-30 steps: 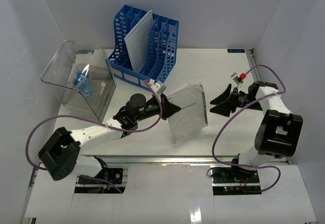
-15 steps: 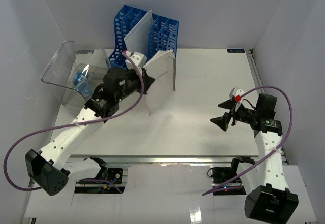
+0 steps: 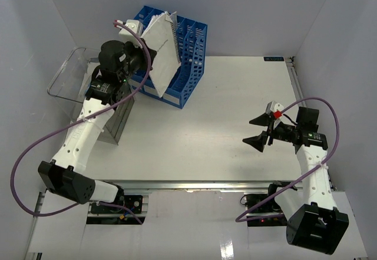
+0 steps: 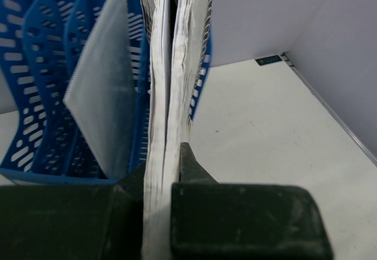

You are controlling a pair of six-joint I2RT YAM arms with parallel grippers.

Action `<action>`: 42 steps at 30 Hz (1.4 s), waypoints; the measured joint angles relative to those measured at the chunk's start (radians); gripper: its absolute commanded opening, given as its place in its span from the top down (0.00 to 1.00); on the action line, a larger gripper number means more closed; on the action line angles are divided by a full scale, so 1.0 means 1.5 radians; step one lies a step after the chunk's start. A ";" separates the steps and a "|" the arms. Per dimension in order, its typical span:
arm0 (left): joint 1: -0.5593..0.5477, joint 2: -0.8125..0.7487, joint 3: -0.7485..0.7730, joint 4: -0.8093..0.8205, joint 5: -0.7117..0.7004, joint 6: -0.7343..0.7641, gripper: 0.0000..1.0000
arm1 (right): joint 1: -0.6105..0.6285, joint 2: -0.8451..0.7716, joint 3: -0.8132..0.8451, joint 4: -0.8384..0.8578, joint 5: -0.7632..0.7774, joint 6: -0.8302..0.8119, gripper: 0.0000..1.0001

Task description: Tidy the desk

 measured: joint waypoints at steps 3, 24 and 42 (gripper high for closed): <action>0.039 0.033 0.025 0.000 0.005 -0.009 1.00 | 0.000 0.004 0.000 0.004 -0.025 0.008 0.10; 0.078 0.137 0.059 0.085 0.117 0.006 1.00 | 0.000 0.036 -0.037 0.073 -0.043 0.072 0.10; 0.079 0.215 0.044 0.199 0.137 0.041 1.00 | 0.000 0.054 -0.037 0.079 -0.037 0.078 0.10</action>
